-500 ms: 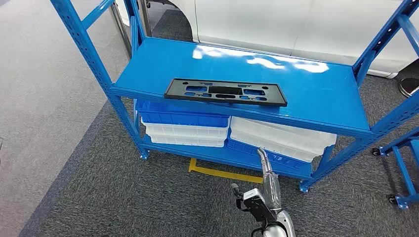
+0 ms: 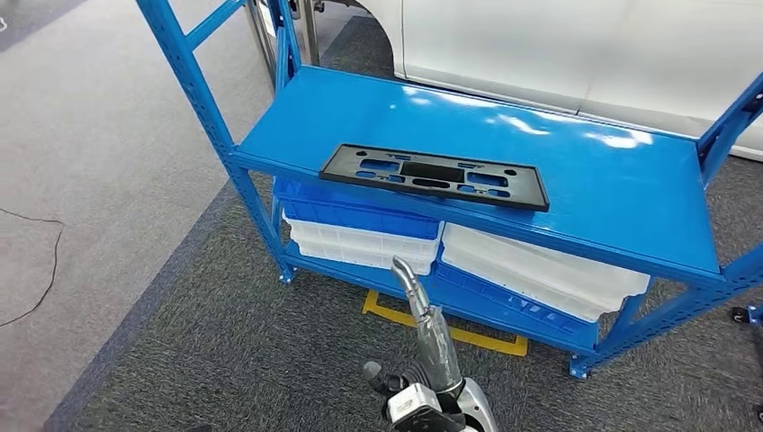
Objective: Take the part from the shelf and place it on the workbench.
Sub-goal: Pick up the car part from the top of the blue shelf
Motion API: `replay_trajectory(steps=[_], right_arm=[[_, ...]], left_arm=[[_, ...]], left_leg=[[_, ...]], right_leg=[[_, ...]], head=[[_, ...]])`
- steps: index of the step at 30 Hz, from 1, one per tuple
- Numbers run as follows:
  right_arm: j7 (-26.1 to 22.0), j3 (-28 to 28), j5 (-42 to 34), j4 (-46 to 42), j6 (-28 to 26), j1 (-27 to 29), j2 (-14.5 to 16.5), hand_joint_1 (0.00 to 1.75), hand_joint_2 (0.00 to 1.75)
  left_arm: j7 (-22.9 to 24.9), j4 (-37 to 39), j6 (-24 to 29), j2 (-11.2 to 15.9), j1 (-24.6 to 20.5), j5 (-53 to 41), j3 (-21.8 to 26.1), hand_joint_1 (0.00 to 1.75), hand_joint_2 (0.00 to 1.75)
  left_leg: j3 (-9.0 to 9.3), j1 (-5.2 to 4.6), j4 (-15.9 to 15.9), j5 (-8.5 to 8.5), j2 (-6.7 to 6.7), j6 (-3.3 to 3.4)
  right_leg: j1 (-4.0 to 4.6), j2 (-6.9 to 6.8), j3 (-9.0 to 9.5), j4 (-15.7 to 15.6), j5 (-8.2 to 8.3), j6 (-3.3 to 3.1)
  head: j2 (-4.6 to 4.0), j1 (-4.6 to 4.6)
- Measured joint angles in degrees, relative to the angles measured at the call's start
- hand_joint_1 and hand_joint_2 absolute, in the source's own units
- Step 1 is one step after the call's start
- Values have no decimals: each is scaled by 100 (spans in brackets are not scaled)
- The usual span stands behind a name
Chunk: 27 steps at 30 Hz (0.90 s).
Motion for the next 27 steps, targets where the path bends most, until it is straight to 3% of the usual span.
replay_trajectory(steps=[1,2,4,5,7,10,12,14,15,16,17,19,21,23,25,27], right_arm=[[67,95,12,-69,-9,17,-10,0,175],[123,154,32,-113,-24,24,-16,0,175],[206,187,106,-139,-65,22,-19,0,175],[246,193,165,-147,-90,22,-20,0,175],[376,236,389,-194,-170,11,-33,0,175],[678,380,1030,-281,-390,-53,-97,0,175],[872,450,1489,-300,-551,-92,-138,0,175],[1048,477,1896,-294,-693,-106,-168,0,175],[1143,483,2105,-286,-757,-108,-183,0,175],[1249,488,2341,-275,-823,-108,-196,0,175],[1346,488,2562,-264,-876,-111,-205,0,175],[1539,485,3000,-249,-969,-125,-211,0,175],[1732,479,3422,-235,-1051,-147,-209,0,175],[1928,470,3840,-212,-1128,-157,-208,0,175],[2125,458,4242,-181,-1199,-164,-201,0,175],[2331,435,4615,-129,-1267,-191,-181,0,175]], left_arm=[[3,0,-6,5,9,-18,1,0,0],[5,0,-13,9,18,-31,2,0,0],[14,0,-22,21,24,-50,3,0,0],[19,1,-25,26,18,-56,3,0,0],[33,2,-27,32,4,-66,2,0,0],[58,3,-27,40,14,-99,3,0,0],[70,4,-26,49,15,-130,6,0,0],[83,4,-26,56,5,-160,7,0,0],[92,4,-26,58,4,-174,7,0,0],[104,4,-26,60,5,-188,7,0,0],[118,4,-26,61,8,-200,7,0,0],[143,5,-27,62,7,-232,7,0,0],[161,16,-35,58,-3,-265,7,0,0],[172,27,-42,63,-12,-297,7,0,0],[185,28,-42,80,-14,-338,7,0,0],[202,28,-45,92,-16,-378,7,0,0]], left_leg=[[-88,16,105,42,12,-21],[-65,30,-7,193,19,-37],[223,56,-687,629,35,-52],[375,52,-1021,760,41,-45],[516,30,-1345,817,45,6],[533,14,-1399,817,33,137],[561,25,-1447,838,34,228],[567,6,-1454,834,29,280],[570,-10,-1452,827,25,294],[579,-27,-1450,819,19,305],[594,-45,-1448,810,10,313],[636,-71,-1447,787,-11,317],[643,-96,-1432,761,-26,292],[625,-94,-1430,753,-31,242],[626,-82,-1424,732,-30,178],[520,-73,-1158,552,-12,118]], right_leg=[[0,-30,5,11,-18,5],[-5,-44,16,25,-38,17],[-15,-53,52,61,-92,60],[-9,-53,63,81,-119,90],[13,-54,63,93,-139,156],[13,-50,67,86,-158,246],[2,-33,-79,420,-378,278],[6,-15,-461,1166,-728,282],[10,-7,-655,1506,-827,279],[15,0,-773,1679,-816,268],[24,6,-784,1628,-685,244],[62,24,-522,964,-225,154],[106,44,-255,322,44,60],[138,54,-192,131,59,28],[117,53,-168,66,79,10],[70,33,-118,-5,103,-25]], head=[[0,0],[0,0],[0,0],[0,0],[0,1],[0,2],[0,4],[0,5],[0,6],[0,5],[0,6],[0,5],[0,5],[0,5],[0,6],[0,5]])
